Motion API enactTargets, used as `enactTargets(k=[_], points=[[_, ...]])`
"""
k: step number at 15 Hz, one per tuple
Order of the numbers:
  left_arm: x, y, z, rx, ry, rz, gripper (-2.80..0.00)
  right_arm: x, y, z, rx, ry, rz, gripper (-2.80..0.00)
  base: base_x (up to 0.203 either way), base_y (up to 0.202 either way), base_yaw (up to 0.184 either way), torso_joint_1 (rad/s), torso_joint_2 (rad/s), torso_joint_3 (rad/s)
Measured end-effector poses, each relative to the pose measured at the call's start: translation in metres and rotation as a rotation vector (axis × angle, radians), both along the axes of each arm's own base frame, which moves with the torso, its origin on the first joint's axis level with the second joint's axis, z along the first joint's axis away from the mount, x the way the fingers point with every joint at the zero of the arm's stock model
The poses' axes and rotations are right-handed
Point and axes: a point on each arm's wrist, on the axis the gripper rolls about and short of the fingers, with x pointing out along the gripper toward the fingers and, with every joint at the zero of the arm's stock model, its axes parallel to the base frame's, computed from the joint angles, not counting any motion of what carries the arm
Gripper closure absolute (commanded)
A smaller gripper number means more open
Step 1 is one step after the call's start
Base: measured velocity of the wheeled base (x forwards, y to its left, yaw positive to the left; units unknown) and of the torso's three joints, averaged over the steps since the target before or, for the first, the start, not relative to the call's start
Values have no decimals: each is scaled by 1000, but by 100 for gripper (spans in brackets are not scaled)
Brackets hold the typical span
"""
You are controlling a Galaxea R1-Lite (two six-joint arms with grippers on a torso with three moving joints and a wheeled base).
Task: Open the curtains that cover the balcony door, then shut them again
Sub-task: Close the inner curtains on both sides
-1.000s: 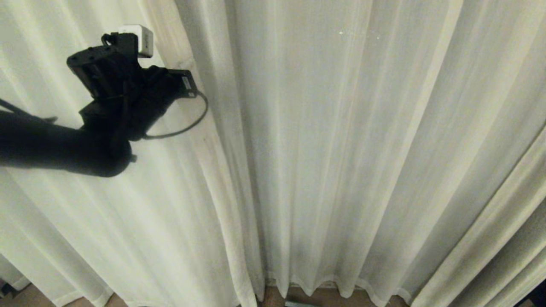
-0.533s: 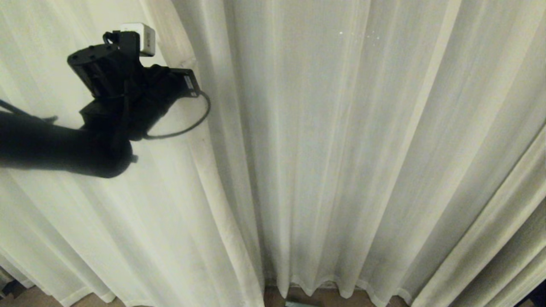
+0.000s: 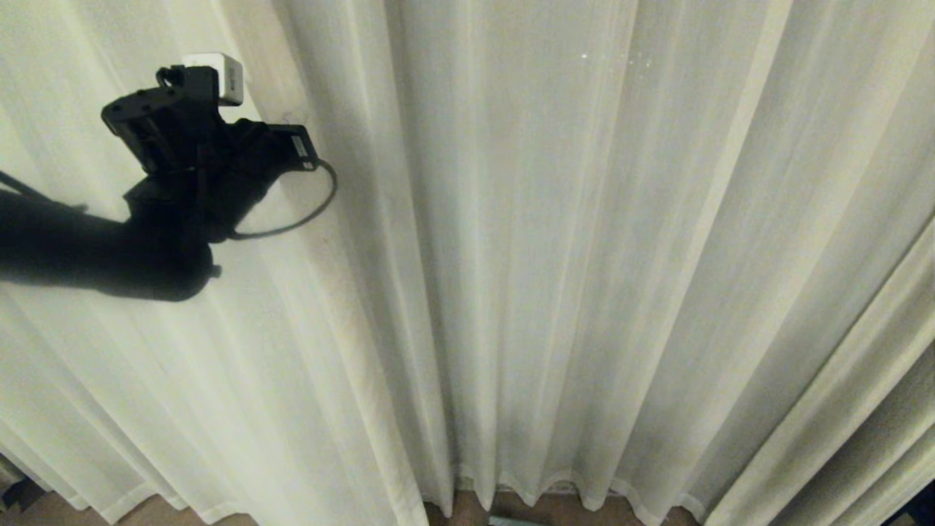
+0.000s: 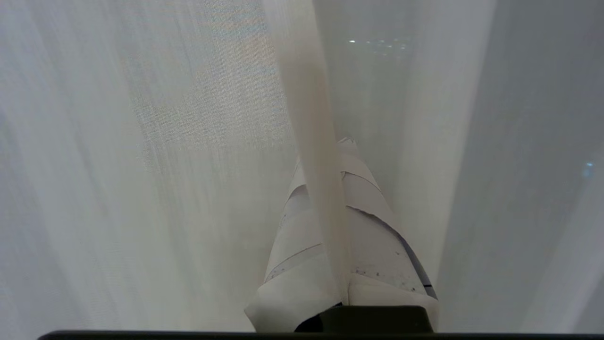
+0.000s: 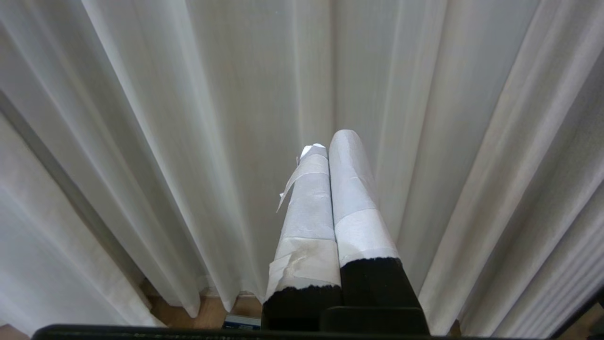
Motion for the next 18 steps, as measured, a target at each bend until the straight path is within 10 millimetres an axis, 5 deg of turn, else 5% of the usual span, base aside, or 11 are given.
enactTargets(k=[11,12,18], points=[[13,14,-16,5,32,35,0,0,0,0,0,0,0,0,0,0,0,0,0,0],[13,15,-17,4,34,36,-280,0,0,0,0,0,0,0,0,0,0,0,0,0],[13,14,-18,1,14,47,-280,0,0,0,0,0,1,0,0,0,0,0,0,0]])
